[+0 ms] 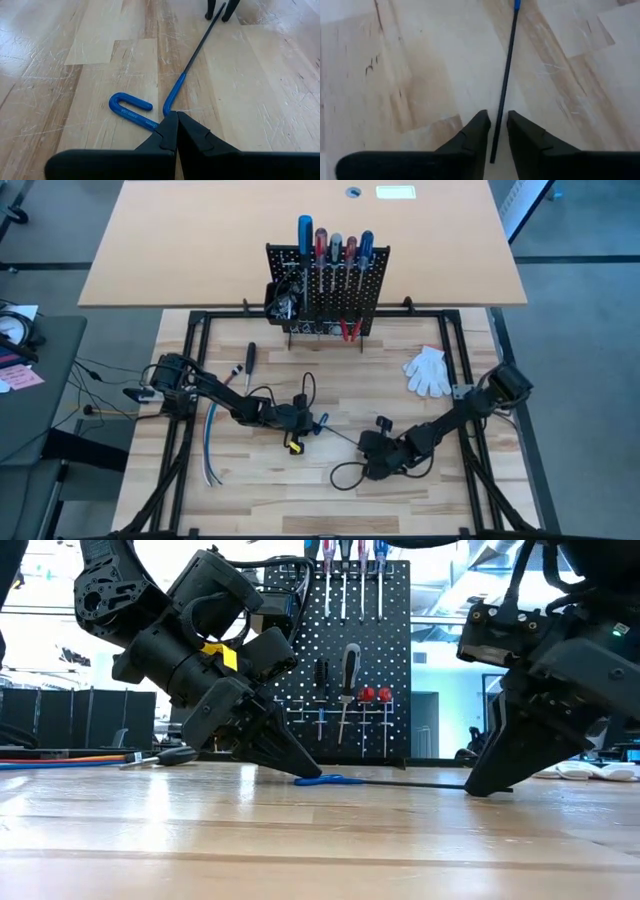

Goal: Hang tools onto peg board
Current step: Hang the blue pick tool on the black pegboard

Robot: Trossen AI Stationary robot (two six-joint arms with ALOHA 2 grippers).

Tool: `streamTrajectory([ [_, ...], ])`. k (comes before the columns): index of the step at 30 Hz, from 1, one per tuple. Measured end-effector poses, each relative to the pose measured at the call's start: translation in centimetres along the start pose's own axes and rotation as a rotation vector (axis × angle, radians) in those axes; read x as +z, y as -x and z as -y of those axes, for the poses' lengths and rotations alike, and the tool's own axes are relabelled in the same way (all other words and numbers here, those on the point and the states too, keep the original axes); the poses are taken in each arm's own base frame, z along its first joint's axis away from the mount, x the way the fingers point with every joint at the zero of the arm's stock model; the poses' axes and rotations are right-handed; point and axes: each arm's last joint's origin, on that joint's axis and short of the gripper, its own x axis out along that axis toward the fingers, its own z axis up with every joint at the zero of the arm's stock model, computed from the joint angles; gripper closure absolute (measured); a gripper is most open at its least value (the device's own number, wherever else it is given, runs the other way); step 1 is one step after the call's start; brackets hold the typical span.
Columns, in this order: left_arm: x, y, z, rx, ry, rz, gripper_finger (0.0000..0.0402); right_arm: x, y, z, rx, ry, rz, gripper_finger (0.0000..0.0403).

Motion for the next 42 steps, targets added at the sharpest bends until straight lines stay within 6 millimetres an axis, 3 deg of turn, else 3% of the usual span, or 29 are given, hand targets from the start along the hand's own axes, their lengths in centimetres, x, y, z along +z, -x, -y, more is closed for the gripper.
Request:
streamTrajectory([
  [6,0.1,0.0,0.0,0.003,0.003,0.005,0.0401,-0.3,0.1,-0.2,-0.024,-0.013,0.025,0.039],
  [14,1.2,0.6,0.2,0.034,-0.022,0.078,0.0401,-0.6,0.1,-0.3,-0.054,-0.02,0.055,0.0399],
  [20,3.3,3.3,0.8,0.168,-0.059,0.113,0.0401,-1.2,0.1,-0.5,-0.092,-0.016,0.123,0.0402],
  [28,4.5,7.9,3.8,0.415,-0.139,0.105,0.0401,-2.9,-0.8,1.7,0.007,-0.178,0.333,0.0402],
  [34,3.8,9.2,5.5,0.465,-0.176,0.092,0.0401,-3.3,-0.7,3.5,0.065,-0.226,0.489,0.0402],
  [38,2.2,9.1,5.5,0.379,-0.188,0.113,0.0399,-3.0,-0.5,4.0,0.079,-0.225,0.543,0.0402],
  [42,0.1,9.3,5.2,0.246,-0.238,0.184,0.0367,-3.0,-0.4,4.3,0.111,-0.231,0.558,0.0402],
])
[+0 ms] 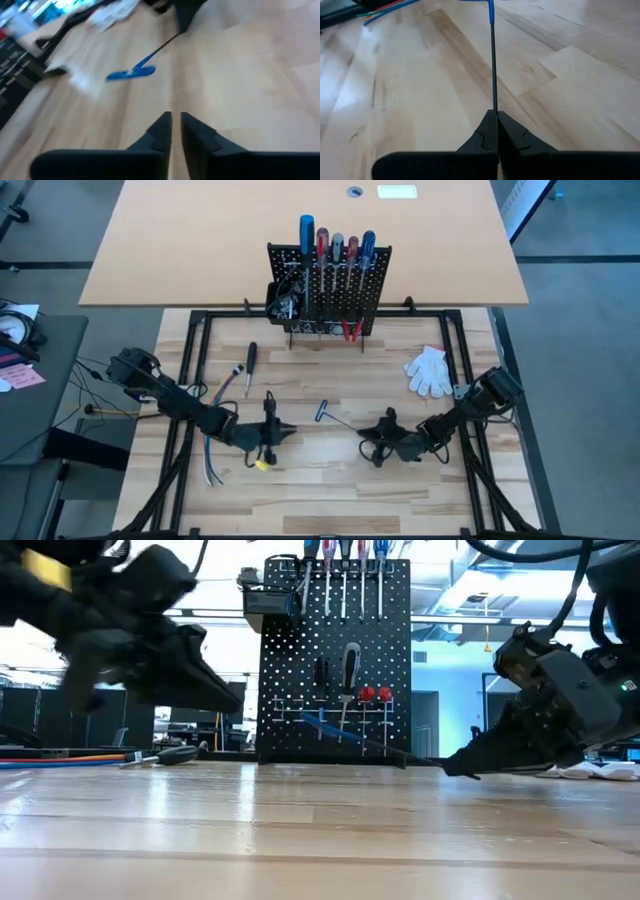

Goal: Hang tools onto peg board
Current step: Hang the blue pick tool on the black pegboard

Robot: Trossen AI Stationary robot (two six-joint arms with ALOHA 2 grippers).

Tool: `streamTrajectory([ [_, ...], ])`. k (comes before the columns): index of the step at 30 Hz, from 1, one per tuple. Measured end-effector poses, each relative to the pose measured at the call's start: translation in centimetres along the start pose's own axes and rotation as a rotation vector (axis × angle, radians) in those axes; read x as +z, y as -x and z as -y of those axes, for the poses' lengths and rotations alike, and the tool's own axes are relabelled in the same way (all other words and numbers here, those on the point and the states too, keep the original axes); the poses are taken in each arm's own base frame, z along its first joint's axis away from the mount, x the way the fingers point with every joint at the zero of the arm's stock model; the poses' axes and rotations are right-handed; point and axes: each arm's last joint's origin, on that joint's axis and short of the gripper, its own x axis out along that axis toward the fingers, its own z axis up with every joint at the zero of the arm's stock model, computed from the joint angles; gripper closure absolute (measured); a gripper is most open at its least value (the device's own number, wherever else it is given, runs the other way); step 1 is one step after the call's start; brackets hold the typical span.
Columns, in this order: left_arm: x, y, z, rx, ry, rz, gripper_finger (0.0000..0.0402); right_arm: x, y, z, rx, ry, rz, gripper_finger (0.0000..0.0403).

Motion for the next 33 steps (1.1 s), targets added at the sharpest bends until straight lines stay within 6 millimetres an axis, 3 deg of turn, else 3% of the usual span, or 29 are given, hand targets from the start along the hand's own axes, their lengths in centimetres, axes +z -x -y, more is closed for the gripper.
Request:
streamTrajectory([
  [5,-1.2,0.6,-0.4,-0.08,-0.12,0.108,0.0293,0.7,0.1,-0.3,0.12,0.012,0.015,0.0402],
  [10,0.6,0.3,-0.4,-0.095,-0.253,0.203,0.0223,2.0,-0.1,-0.4,0.318,0.041,0.054,0.0402],
  [14,3.0,-0.1,-0.4,-0.064,-0.291,0.27,0.0196,3.1,-0.4,-0.4,0.491,0.059,0.068,0.0402],
  [21,6.2,-0.2,0.1,-0.096,-0.34,0.351,0.0198,3.6,-0.5,-0.4,0.589,0.074,0.075,0.0402],
  [25,6.4,-0.4,0.2,-0.111,-0.348,0.312,0.0213,3.8,-0.4,-0.5,0.6,0.075,0.098,0.0402],
  [33,6.4,-0.4,0.3,-0.146,-0.284,0.309,0.0293,3.8,-0.4,-0.6,0.603,0.074,0.1,0.0402],
])
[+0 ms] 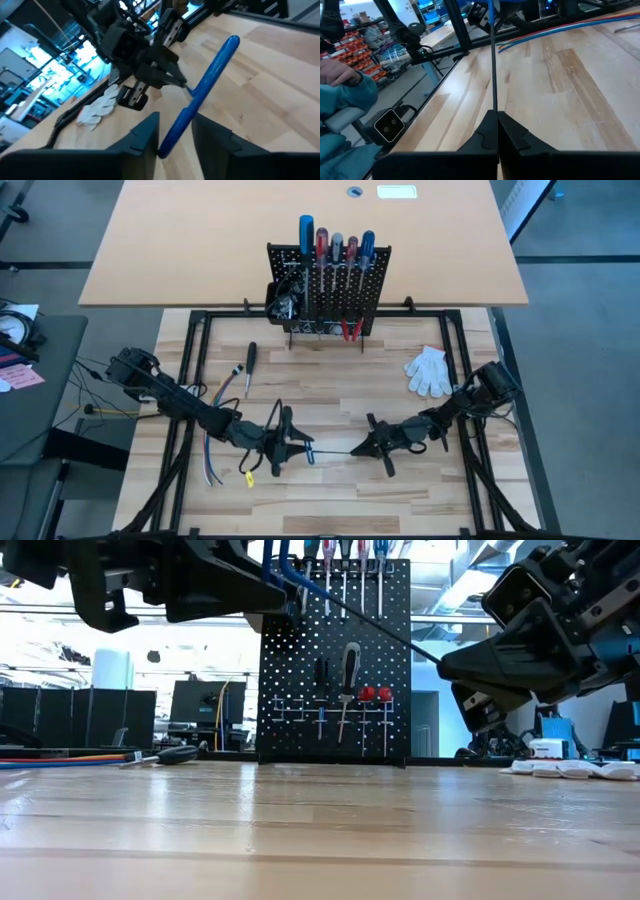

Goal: Hang tools onto peg board
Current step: Hang the blue pick tool on the black pegboard

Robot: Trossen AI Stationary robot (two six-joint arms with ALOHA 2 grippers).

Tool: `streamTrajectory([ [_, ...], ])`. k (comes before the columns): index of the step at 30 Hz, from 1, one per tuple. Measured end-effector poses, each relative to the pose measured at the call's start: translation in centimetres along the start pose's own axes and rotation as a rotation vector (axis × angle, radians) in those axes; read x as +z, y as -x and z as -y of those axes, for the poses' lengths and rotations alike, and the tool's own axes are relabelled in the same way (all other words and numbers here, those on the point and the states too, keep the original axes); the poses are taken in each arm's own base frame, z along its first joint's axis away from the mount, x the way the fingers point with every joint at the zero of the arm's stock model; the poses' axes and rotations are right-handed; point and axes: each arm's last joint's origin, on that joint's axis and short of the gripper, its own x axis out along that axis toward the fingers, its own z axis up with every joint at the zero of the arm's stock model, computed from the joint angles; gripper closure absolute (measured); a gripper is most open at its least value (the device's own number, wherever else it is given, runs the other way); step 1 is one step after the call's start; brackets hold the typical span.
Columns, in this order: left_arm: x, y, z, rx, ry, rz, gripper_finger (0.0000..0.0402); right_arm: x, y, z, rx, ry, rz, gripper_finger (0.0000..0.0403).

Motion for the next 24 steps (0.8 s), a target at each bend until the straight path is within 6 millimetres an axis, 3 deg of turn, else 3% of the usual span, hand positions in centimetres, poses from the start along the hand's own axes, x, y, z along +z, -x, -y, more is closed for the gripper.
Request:
streamTrajectory([
  [9,0.2,0.1,0.2,-0.03,0.08,0.021,0.039,0.1,0.0,0.1,-0.015,0.0,0.005,0.0401],
  [16,1.3,1.1,-0.7,-0.001,0.228,-0.091,0.0395,1.1,2.3,1.6,-0.126,-0.007,-0.001,0.0346],
  [20,3.2,1.8,-2.9,0.16,0.224,-0.283,0.0396,2.1,5.0,2.3,-0.169,-0.02,-0.01,0.0324],
  [24,5.6,1.6,-6.6,0.27,0.232,-0.436,0.0398,2.9,6.8,2.6,-0.194,-0.03,-0.008,0.0322],
])
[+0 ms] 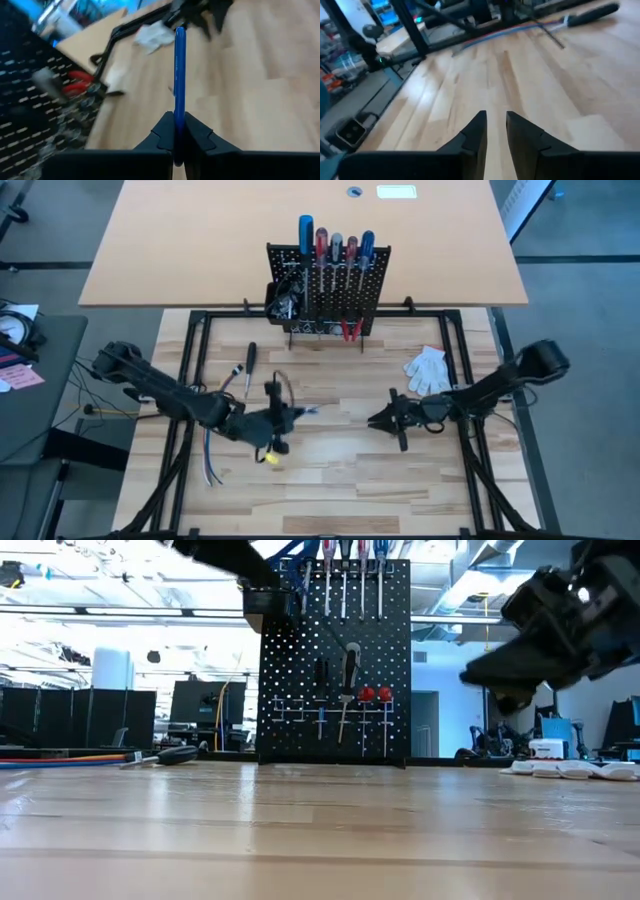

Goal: Hang tools onto peg board
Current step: Hang the blue pick tool on the black pegboard

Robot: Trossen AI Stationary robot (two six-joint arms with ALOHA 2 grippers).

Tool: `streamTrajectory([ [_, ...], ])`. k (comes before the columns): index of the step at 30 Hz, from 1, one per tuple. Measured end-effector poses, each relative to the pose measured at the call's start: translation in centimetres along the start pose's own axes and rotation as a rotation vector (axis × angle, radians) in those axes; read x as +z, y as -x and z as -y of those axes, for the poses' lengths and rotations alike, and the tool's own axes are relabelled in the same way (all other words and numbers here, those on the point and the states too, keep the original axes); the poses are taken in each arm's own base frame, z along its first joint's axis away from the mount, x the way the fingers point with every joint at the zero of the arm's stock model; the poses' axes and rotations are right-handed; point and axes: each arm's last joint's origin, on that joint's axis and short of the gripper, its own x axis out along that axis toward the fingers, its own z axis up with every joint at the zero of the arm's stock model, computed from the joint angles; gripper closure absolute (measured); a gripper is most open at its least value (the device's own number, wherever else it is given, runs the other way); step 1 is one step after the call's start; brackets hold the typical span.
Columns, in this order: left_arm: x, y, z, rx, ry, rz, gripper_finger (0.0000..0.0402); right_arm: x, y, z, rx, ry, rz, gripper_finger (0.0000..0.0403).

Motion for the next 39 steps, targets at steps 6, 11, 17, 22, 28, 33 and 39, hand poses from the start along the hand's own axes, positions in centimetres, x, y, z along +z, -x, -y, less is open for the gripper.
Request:
streamTrajectory([
  [6,3.9,-2.2,-5.2,0.159,0.019,-0.228,0.0399,1.0,0.8,-0.4,-0.006,0.017,0.025,0.0324],
  [11,5.1,-4.4,-8.7,0.251,0.041,-0.452,0.0399,0.7,1.0,-1.0,-0.01,0.034,0.023,0.0324],
  [17,4.4,-7.3,-10.6,0.354,0.017,-0.612,0.0399,0.5,1.0,-1.3,-0.002,0.042,0.016,0.0324],
  [22,4.1,-8.0,-11.4,0.426,-0.007,-0.621,0.0399,0.5,1.0,-1.3,-0.002,0.043,0.016,0.0324],
  [28,4.7,-7.5,-11.9,0.448,0.019,-0.569,0.0399,0.5,1.0,-1.3,-0.002,0.046,0.016,0.0324],
  [33,4.4,-8.1,-12.6,0.393,0.059,-0.581,0.0399,0.5,1.0,-1.3,-0.002,0.046,0.017,0.0324],
  [39,3.8,-8.7,-14.0,0.396,0.091,-0.61,0.0399,0.5,1.0,-1.3,-0.001,0.047,0.016,0.0324],
])
